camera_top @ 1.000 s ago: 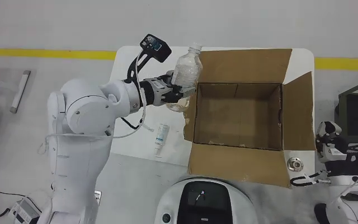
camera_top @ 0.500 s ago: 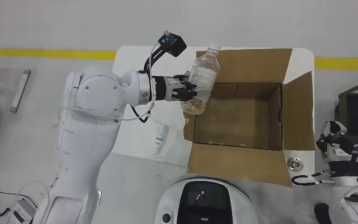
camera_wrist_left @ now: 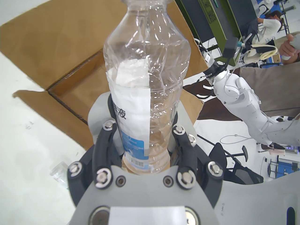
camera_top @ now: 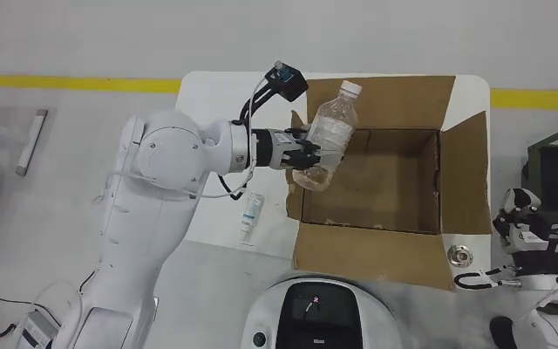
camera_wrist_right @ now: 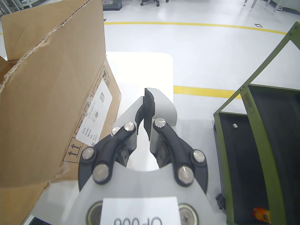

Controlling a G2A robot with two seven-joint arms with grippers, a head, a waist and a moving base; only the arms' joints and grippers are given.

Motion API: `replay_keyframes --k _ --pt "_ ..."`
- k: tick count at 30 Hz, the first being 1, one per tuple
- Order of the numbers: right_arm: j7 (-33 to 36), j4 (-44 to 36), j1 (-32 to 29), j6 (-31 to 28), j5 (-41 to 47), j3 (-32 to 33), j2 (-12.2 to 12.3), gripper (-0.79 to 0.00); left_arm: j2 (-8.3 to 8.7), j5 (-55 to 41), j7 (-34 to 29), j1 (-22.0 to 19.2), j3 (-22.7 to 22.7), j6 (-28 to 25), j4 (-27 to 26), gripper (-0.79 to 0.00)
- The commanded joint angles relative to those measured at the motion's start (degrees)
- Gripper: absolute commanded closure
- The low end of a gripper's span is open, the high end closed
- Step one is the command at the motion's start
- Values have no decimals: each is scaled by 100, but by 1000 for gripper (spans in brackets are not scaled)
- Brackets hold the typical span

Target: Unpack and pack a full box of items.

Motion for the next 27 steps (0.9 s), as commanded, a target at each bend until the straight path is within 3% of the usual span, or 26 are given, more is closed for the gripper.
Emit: replay_keyframes --k 1,7,15,27 --pt "0 0 0 0 0 0 0 0 -26 -421 -17 -108 138 32 60 0" --pt "0 0 0 0 0 0 0 0 -91 -691 48 -364 653 190 505 0" --pt "0 0 0 0 0 0 0 0 -179 -911 99 -504 1226 842 1178 0" --pt "0 0 0 0 0 0 0 0 -247 -984 351 -558 1566 1018 1515 0"
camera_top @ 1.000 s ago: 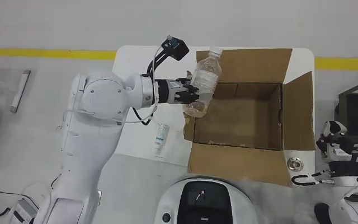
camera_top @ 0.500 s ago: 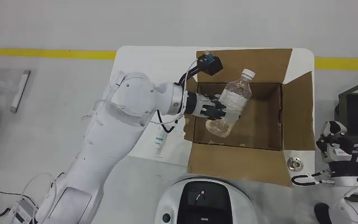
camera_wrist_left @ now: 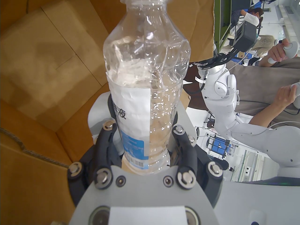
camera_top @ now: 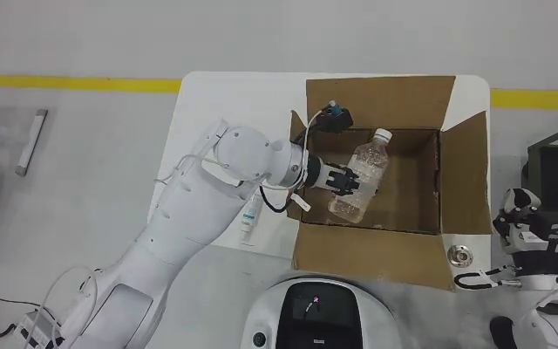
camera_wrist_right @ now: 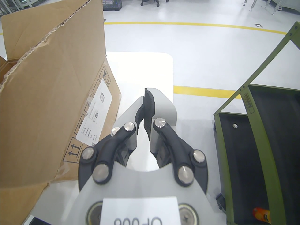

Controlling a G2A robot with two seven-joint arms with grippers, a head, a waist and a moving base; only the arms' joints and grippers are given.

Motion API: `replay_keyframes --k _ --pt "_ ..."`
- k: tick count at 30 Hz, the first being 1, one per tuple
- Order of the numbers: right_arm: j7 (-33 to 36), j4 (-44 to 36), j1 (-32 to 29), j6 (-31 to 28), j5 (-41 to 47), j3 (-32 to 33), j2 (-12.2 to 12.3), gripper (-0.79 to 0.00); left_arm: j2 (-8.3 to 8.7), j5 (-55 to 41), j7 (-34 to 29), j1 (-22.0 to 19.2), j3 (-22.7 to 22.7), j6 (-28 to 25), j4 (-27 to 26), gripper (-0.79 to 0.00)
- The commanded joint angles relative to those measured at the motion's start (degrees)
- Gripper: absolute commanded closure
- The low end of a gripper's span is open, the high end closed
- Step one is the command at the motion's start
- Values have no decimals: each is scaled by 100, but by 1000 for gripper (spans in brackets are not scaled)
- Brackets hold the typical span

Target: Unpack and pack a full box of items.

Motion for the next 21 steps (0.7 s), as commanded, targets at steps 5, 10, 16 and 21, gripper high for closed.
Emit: replay_keyframes --k 5,10,16,21 --pt "0 0 0 0 0 0 0 0 1 4 -2 1 -2 -1 -2 0" --pt "0 0 0 0 0 0 0 0 1 4 -2 1 -2 -1 -2 0" --pt "0 0 0 0 0 0 0 0 -14 50 147 149 167 42 -67 0" --pt "0 0 0 0 0 0 0 0 -66 153 215 30 384 462 132 0"
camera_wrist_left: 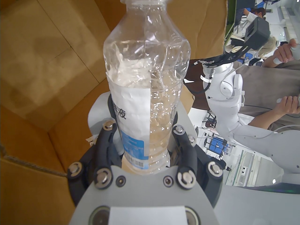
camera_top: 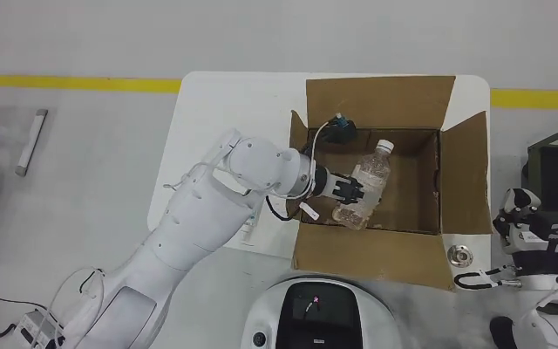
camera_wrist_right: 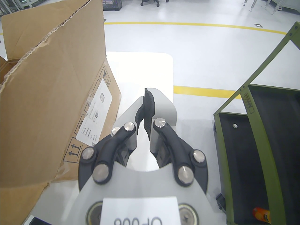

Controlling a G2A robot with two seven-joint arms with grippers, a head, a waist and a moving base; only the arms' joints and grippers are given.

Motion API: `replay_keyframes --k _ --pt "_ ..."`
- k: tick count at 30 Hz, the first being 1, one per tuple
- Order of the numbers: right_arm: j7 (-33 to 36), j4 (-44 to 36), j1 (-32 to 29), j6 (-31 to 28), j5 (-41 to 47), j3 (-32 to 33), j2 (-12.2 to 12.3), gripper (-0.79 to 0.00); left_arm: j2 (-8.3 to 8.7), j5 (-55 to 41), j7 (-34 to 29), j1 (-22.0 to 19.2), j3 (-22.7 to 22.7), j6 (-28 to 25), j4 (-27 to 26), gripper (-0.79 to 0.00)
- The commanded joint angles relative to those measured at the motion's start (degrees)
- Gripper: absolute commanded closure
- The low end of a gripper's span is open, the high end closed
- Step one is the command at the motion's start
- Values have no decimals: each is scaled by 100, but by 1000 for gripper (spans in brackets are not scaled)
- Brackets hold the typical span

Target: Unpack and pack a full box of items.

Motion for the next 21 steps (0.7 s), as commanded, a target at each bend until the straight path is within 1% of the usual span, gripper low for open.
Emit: replay_keyframes --k 1,6,8,12,17,21 --pt "0 0 0 0 0 0 0 0 -22 7 28 -51 67 233 107 0" --pt "0 0 0 0 0 0 0 0 -79 -18 136 -161 187 668 297 0" --pt "0 0 0 0 0 0 0 0 -104 139 199 -259 279 945 400 0" --pt "0 0 0 0 0 0 0 0 -148 242 282 -363 395 1287 509 0" --pt "0 0 0 0 0 0 0 0 -213 60 198 -448 490 1497 718 0" --pt "0 0 0 0 0 0 0 0 -247 294 159 -595 648 1646 854 0"
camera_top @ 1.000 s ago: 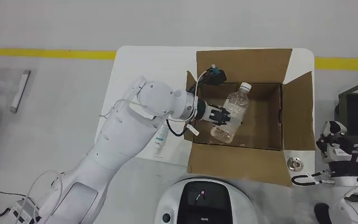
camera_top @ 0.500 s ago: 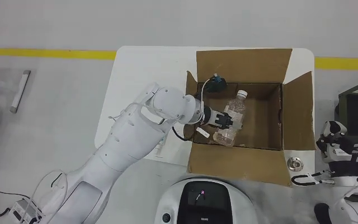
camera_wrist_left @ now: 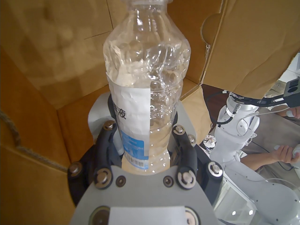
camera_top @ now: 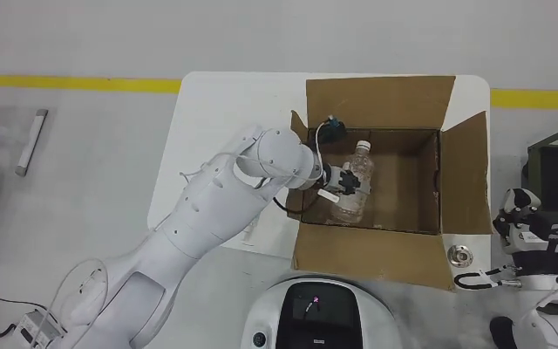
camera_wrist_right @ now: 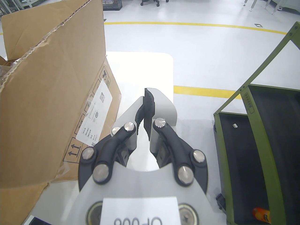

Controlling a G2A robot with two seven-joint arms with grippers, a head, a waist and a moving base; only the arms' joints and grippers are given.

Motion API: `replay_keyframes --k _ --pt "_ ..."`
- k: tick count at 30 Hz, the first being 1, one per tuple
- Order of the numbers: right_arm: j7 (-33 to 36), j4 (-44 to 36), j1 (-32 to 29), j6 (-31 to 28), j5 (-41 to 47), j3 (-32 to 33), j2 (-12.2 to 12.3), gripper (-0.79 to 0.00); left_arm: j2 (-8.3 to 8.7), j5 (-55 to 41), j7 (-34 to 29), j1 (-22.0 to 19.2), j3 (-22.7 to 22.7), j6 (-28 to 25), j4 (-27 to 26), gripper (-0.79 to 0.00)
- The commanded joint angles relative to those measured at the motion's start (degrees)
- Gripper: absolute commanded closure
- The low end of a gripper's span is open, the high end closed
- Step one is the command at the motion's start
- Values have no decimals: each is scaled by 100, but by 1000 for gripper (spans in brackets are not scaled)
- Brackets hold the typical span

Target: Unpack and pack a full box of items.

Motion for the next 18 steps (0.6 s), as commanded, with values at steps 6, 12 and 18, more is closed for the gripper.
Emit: replay_keyframes --k 6,12,18 --pt "0 0 0 0 0 0 0 0 -77 227 -92 -156 271 243 189 0" --pt "0 0 0 0 0 0 0 0 -132 342 -59 -230 390 371 298 0" --pt "0 0 0 0 0 0 0 0 -183 425 -61 -270 495 462 380 0"
